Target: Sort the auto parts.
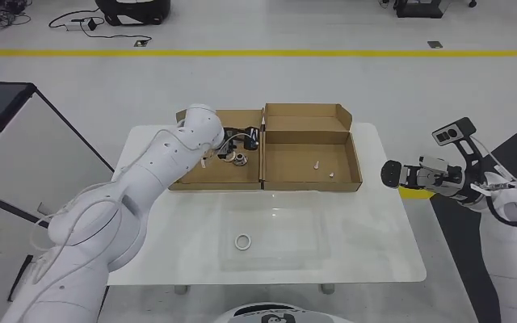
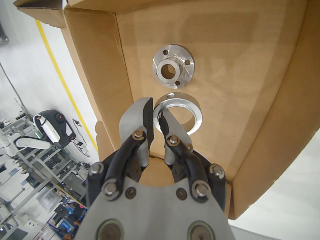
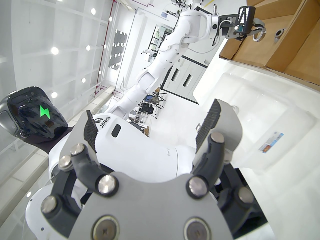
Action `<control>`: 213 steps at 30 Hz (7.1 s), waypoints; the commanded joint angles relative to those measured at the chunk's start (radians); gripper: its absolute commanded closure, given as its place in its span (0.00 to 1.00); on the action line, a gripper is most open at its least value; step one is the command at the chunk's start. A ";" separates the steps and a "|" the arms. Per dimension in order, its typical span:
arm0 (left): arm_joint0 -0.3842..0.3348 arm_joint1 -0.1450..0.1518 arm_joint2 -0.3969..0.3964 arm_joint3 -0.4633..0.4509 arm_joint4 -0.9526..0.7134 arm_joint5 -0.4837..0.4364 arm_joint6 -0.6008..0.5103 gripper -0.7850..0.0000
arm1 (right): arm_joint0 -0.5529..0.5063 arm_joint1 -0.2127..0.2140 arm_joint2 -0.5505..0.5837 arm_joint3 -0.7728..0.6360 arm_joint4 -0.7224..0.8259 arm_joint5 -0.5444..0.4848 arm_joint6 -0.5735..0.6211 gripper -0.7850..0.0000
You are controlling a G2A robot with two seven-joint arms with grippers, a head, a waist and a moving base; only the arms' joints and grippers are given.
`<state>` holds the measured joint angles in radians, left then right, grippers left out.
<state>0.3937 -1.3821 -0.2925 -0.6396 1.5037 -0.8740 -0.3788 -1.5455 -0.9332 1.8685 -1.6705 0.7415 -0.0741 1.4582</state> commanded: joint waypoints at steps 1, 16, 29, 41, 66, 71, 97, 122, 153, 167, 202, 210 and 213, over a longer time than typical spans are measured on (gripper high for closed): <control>-0.003 -0.013 0.008 0.027 0.015 -0.003 0.010 1.00 | 0.000 0.000 0.000 0.000 0.000 0.000 0.000 0.00; -0.007 -0.069 0.026 0.191 0.084 0.007 0.078 1.00 | 0.000 0.000 0.000 0.000 0.000 0.000 0.000 0.00; 0.009 -0.098 0.024 0.251 0.103 0.001 0.119 1.00 | 0.000 0.000 0.000 0.000 0.000 0.000 0.000 0.00; 0.006 -0.115 0.020 0.288 0.125 0.005 0.142 0.26 | 0.000 0.000 0.000 0.000 0.000 0.000 0.000 0.00; -0.102 -0.091 -0.039 0.181 0.119 -0.137 0.197 0.00 | 0.000 0.000 0.000 0.000 0.000 0.000 0.000 0.00; -0.099 -0.066 -0.044 0.069 0.066 -0.138 0.150 0.00 | 0.000 0.000 0.000 0.000 0.000 0.000 0.000 0.00; -0.023 0.231 -0.058 -0.731 -0.542 -0.138 -0.322 0.00 | 0.000 0.000 0.000 0.000 0.000 0.000 0.000 0.00; -0.047 0.382 0.123 -1.128 -0.836 0.059 -0.626 0.00 | 0.000 0.000 0.000 0.000 0.000 0.000 0.000 0.00; 0.118 0.379 0.123 -1.071 -0.670 -0.005 -0.562 0.13 | 0.000 0.000 0.000 0.000 0.000 0.000 0.000 0.00; 0.162 0.362 0.123 -0.999 -0.599 -0.055 -0.513 0.20 | 0.000 0.000 0.000 0.000 0.000 0.000 0.000 0.00; 0.210 0.356 0.123 -0.933 -0.526 -0.101 -0.466 0.39 | 0.000 0.000 0.000 0.000 0.000 0.000 0.000 0.00; 0.212 0.344 0.123 -0.918 -0.533 -0.098 -0.470 0.44 | 0.000 0.000 0.000 0.000 0.000 0.000 0.000 0.00; 0.213 0.339 0.123 -0.915 -0.537 -0.091 -0.476 0.47 | 0.000 0.000 0.000 0.000 0.000 0.000 0.000 0.00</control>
<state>0.6064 -1.0410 -0.1700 -1.5559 0.9672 -0.9675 -0.8532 -1.5455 -0.9332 1.8685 -1.6705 0.7415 -0.0741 1.4582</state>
